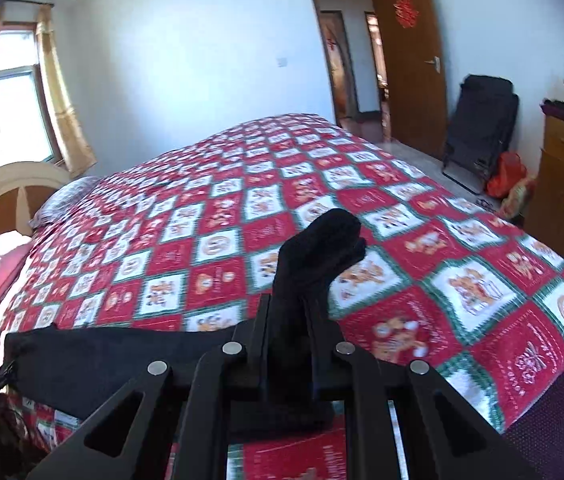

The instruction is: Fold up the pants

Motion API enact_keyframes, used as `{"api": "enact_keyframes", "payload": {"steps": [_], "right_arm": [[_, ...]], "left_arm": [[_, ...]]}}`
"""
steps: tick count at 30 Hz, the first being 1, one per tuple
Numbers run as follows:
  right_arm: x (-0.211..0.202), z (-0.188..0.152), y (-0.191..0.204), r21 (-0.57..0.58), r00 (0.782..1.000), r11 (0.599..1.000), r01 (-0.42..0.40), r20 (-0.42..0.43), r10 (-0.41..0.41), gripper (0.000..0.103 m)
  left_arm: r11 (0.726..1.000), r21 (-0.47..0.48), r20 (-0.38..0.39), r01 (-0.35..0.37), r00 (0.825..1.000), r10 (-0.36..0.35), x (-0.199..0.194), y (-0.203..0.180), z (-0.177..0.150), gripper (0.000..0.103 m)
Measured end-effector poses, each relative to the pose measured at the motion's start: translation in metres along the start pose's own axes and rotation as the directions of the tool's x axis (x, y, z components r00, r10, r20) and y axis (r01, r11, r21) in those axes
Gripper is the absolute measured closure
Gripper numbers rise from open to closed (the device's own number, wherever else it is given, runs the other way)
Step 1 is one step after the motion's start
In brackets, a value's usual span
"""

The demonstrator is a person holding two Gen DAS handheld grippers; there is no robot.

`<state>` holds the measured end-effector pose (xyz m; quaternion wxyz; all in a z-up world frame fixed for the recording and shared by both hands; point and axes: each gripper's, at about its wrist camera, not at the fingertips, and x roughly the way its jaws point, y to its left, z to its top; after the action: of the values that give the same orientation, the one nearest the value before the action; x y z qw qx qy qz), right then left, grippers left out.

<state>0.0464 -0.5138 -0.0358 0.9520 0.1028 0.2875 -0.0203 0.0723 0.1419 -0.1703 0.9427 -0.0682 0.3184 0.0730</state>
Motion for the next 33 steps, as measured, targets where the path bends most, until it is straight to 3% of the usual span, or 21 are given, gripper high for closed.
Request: {"api": "enact_keyframes", "payload": {"steps": [4, 10, 16, 22, 24, 26, 29, 31, 33], "right_arm": [[-0.004, 0.001, 0.036, -0.058, 0.999, 0.997, -0.05, 0.005, 0.05, 0.088], [0.004, -0.006, 0.089, -0.137, 0.991, 0.982, -0.131, -0.025, 0.129, 0.088], [0.026, -0.023, 0.135, -0.185, 0.978, 0.962, -0.202, -0.091, 0.188, 0.088], [0.056, -0.059, 0.179, -0.258, 0.96, 0.934, -0.248, -0.193, 0.202, 0.088], [0.068, -0.072, 0.189, -0.286, 0.955, 0.925, -0.249, -0.229, 0.187, 0.088], [0.085, -0.085, 0.193, -0.291, 0.934, 0.916, -0.278, -0.303, 0.187, 0.087], [0.105, -0.097, 0.188, -0.243, 0.888, 0.918, -0.314, -0.418, 0.193, 0.067], [0.099, -0.091, 0.179, -0.177, 0.862, 0.908, -0.38, -0.424, 0.277, 0.053], [0.083, -0.079, 0.165, -0.146, 0.868, 0.905, -0.399, -0.379, 0.321, 0.051]], "left_arm": [[1.0, -0.004, 0.008, 0.006, 1.0, -0.006, -0.007, -0.001, 0.004, 0.0], [1.0, 0.008, 0.089, 0.02, 0.996, -0.021, -0.03, -0.007, 0.018, 0.0], [0.997, 0.018, 0.111, 0.077, 0.991, -0.078, -0.043, -0.02, 0.026, 0.0], [0.983, 0.065, 0.078, 0.174, 0.981, -0.178, -0.049, -0.048, 0.026, 0.0], [0.973, 0.085, 0.061, 0.216, 0.973, -0.221, -0.051, -0.06, 0.025, 0.0], [0.96, 0.107, 0.038, 0.26, 0.963, -0.266, -0.051, -0.076, 0.024, 0.0], [0.931, 0.133, -0.015, 0.34, 0.94, -0.341, -0.047, -0.102, 0.024, 0.0], [0.906, 0.14, -0.057, 0.4, 0.916, -0.396, -0.043, -0.123, 0.026, 0.0], [0.878, 0.153, -0.093, 0.454, 0.891, -0.445, -0.042, -0.145, 0.026, 0.0]]}}
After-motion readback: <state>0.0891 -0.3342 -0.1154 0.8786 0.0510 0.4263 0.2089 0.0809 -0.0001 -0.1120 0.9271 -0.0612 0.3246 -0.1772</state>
